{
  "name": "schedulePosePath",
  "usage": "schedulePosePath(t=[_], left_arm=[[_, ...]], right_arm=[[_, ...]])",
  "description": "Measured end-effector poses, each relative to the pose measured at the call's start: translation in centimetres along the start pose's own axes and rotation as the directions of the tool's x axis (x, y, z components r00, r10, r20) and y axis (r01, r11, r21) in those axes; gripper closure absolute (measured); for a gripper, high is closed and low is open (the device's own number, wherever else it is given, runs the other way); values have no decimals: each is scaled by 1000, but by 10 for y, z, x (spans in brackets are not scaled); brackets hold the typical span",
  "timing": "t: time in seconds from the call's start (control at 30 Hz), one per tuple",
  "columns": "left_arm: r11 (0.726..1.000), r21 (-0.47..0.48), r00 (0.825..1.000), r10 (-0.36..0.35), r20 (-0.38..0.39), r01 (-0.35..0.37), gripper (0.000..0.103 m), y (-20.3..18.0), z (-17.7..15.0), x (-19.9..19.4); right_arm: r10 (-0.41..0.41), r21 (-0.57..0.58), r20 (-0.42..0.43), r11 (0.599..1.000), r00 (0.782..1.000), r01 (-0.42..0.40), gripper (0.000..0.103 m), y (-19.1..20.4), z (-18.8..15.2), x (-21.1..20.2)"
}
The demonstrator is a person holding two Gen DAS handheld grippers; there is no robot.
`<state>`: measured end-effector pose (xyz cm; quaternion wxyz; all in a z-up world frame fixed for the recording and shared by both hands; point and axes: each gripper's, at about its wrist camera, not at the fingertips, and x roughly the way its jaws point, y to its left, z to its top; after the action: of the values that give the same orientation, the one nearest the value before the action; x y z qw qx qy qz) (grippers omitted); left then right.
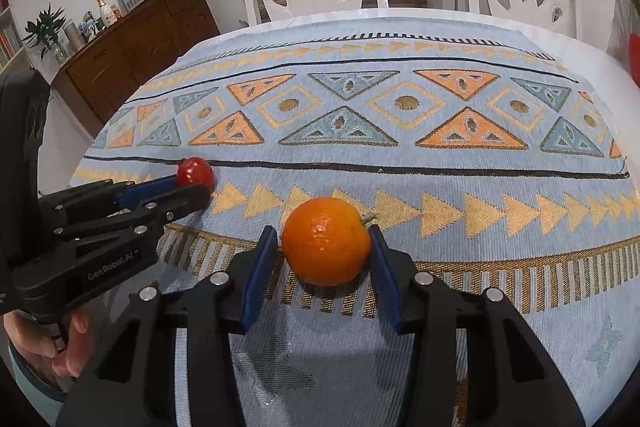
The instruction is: Organize fruits
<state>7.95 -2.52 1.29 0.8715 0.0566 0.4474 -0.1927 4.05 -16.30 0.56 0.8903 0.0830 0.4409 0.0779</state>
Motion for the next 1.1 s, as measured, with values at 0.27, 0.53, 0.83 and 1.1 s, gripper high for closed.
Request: schedulePosePath(t=[0.27, 0.53, 0.83, 1.1], left_arm=[[1000, 2, 1000, 3, 2, -3, 76, 0, 0, 1], [1000, 1, 1000, 2, 3, -2, 76, 1, 0, 1], [1000, -1, 1000, 3, 5, -3, 77, 0, 0, 1], [1000, -1, 1000, 4, 6, -4, 77, 1, 1, 1]], right_arm=[[2, -2, 0, 1000, 1000, -2, 63, 0, 0, 1], [-4, -15, 1, 1000, 1000, 4, 63, 2, -1, 0], [-8, -28, 3, 1000, 1000, 8, 63, 4, -1, -1], [-13, -32, 4, 999, 1000, 13, 63, 5, -1, -1]])
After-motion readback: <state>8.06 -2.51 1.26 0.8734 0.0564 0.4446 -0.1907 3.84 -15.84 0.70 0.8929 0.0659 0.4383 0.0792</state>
